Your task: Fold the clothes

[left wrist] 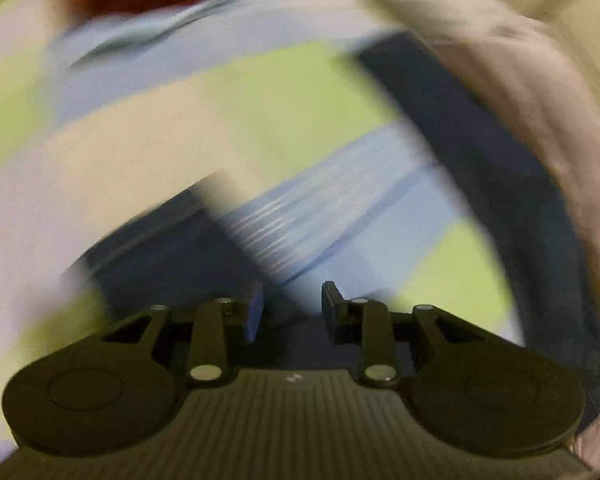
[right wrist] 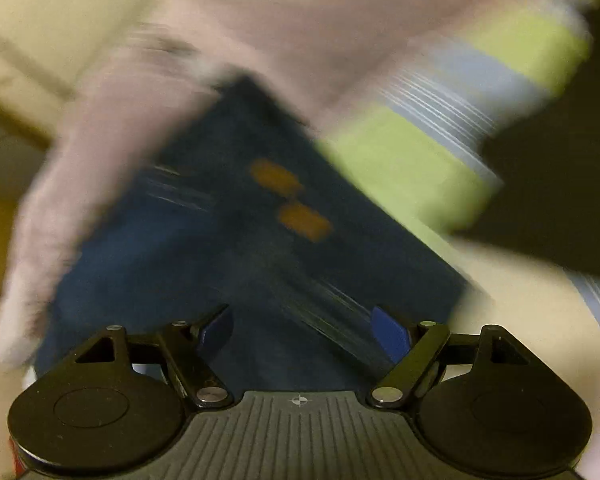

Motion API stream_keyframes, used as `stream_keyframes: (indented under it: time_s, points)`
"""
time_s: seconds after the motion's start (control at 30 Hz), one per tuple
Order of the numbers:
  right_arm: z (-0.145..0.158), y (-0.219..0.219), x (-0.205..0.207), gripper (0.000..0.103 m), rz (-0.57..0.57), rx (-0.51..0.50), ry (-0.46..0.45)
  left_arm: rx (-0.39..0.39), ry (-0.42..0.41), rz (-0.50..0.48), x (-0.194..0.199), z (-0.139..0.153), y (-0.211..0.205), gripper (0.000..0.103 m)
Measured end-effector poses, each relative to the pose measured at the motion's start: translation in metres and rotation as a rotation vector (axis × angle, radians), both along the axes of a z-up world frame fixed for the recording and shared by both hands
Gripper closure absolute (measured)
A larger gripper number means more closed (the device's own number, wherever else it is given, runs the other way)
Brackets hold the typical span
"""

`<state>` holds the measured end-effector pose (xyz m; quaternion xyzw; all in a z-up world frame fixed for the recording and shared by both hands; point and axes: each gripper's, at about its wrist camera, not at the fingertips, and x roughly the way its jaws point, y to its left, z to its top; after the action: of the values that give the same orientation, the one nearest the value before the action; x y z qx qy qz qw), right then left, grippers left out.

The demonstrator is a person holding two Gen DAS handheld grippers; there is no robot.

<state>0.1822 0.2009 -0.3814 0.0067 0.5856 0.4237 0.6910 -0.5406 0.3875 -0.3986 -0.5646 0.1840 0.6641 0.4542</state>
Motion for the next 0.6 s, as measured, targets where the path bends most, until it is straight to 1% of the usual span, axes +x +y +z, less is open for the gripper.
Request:
stream_keyframes:
  time_s: [0.1,0.13,0.2,0.27,0.3,0.33,0.37,0.4,0.47,0.5,0.53,0.57,0.6]
  points:
    - [-0.030,-0.054,0.008,0.023,-0.172,-0.031,0.090,-0.009,0.009,0.127,-0.033,-0.006,-0.038,0.070]
    - [-0.039,-0.072,0.011,0.023,-0.230,-0.040,0.120,0.001,0.004,0.158,-0.040,-0.007,-0.045,0.068]
    - [-0.049,-0.085,0.018,0.023,-0.310,0.034,0.181,0.024,-0.011,0.198,-0.048,-0.014,-0.047,0.066]
    - [-0.058,-0.097,0.024,0.023,-0.389,0.111,0.243,0.035,-0.027,0.206,-0.046,-0.025,-0.042,0.062]
    - [-0.061,-0.094,0.027,0.023,-0.396,0.140,0.251,0.036,-0.025,0.206,-0.044,-0.029,-0.039,0.062]
    - [-0.065,-0.091,0.030,0.023,-0.396,0.155,0.249,0.036,-0.022,0.205,-0.042,-0.034,-0.037,0.065]
    - [-0.067,-0.088,0.031,0.023,-0.396,0.172,0.245,0.037,-0.019,0.204,-0.040,-0.038,-0.035,0.066]
    - [-0.070,-0.085,0.032,0.023,-0.395,0.190,0.240,0.051,0.002,0.195,-0.038,-0.037,-0.035,0.068]
    - [-0.071,-0.079,0.034,0.023,-0.389,0.221,0.232,0.070,0.048,0.150,-0.031,-0.037,-0.027,0.082]
    - [-0.070,-0.075,0.035,0.029,-0.371,0.228,0.227,0.076,0.060,0.123,-0.029,-0.036,-0.024,0.087]
    - [-0.066,-0.072,0.034,0.058,-0.347,0.228,0.224,0.082,0.059,0.099,-0.030,-0.033,-0.023,0.096]
    - [-0.065,-0.064,0.034,0.069,-0.333,0.190,0.209,0.087,0.055,0.074,-0.032,-0.029,-0.023,0.097]
    - [-0.064,-0.056,0.034,0.074,-0.321,0.148,0.192,0.092,0.051,0.050,-0.033,-0.025,-0.023,0.098]
